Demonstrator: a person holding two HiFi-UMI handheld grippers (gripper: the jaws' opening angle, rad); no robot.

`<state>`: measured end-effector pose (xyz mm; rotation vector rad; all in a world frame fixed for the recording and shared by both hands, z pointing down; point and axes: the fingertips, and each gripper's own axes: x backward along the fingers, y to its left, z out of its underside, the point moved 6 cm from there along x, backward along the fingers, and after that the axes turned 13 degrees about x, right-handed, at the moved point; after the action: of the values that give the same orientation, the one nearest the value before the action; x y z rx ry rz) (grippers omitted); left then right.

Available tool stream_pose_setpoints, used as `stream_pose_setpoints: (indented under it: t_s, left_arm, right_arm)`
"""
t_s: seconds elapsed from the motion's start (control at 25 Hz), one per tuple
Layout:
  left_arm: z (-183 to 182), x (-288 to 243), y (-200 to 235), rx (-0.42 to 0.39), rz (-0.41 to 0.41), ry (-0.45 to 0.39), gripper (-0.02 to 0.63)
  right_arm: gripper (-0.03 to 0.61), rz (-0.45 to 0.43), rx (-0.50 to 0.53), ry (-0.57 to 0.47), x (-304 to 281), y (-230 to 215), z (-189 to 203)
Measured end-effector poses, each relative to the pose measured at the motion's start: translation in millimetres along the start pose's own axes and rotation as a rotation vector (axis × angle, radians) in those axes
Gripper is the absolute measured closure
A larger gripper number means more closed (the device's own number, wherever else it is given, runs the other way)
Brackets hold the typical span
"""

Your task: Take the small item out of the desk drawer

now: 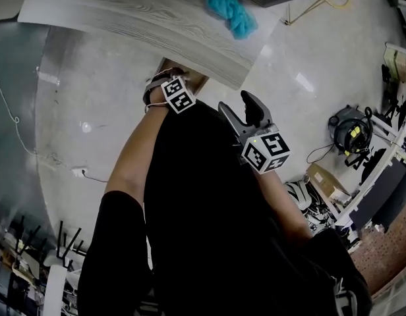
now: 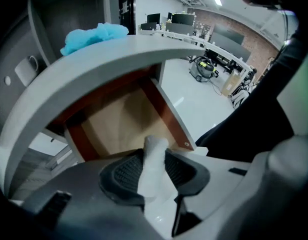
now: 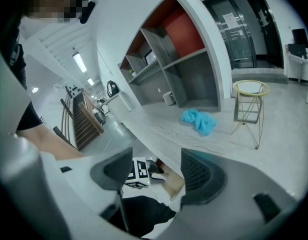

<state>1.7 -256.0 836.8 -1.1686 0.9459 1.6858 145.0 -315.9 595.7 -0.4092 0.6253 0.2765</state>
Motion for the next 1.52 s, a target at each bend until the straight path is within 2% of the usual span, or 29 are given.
stream_pose_setpoints:
  t_s: [0.12,0.36,0.56,0.68,0.96,1.12,1.28,1.4,1.52]
  left_arm:
    - [-4,26,-1,0.05,-0.004,-0.041,0.477]
    - [-3,83,-14,0.075,-0.045,-0.093,0.477]
    - [9,135,-14,0.211,-0.048,-0.177,0.477]
    - [8,171,-13,0.232,-0.072,-0.244,0.477]
    - [1,264,-15,0.325,-0.081,-0.467,0.477]
    - [5,337,-2,0.399,-0.104,-0.646,0.477]
    - [22,420,23,0.482,-0.151,-0.828,0.477]
    - [37,478,28,0.483,-0.15,-0.97,0.477]
    - [62,522,33,0.483,-0.16,-1.04,0.479]
  right_arm:
    - [0.291,-0.008,0.025,-0.015,3,5,-20]
    - [0.291,-0.061,0.103,-0.055,19,21,-53]
    - [0.291,-0.084,0.147,-0.09,21,28,-76]
    - [0.291,-0.089,0.168,-0.084,17,24,-85]
    - [0.291,-0.027,0.209,-0.125,29,21,-116]
    - [0.291,0.014,0.222,-0.131,40,35,-136]
    - [0.291,0.054,0.209,-0.162,43,60,-156]
    - [0.291,0.066,0.152,-0.183,45,90,-172]
    - [0.291,0.082,0.125,-0.231,49,128,-191]
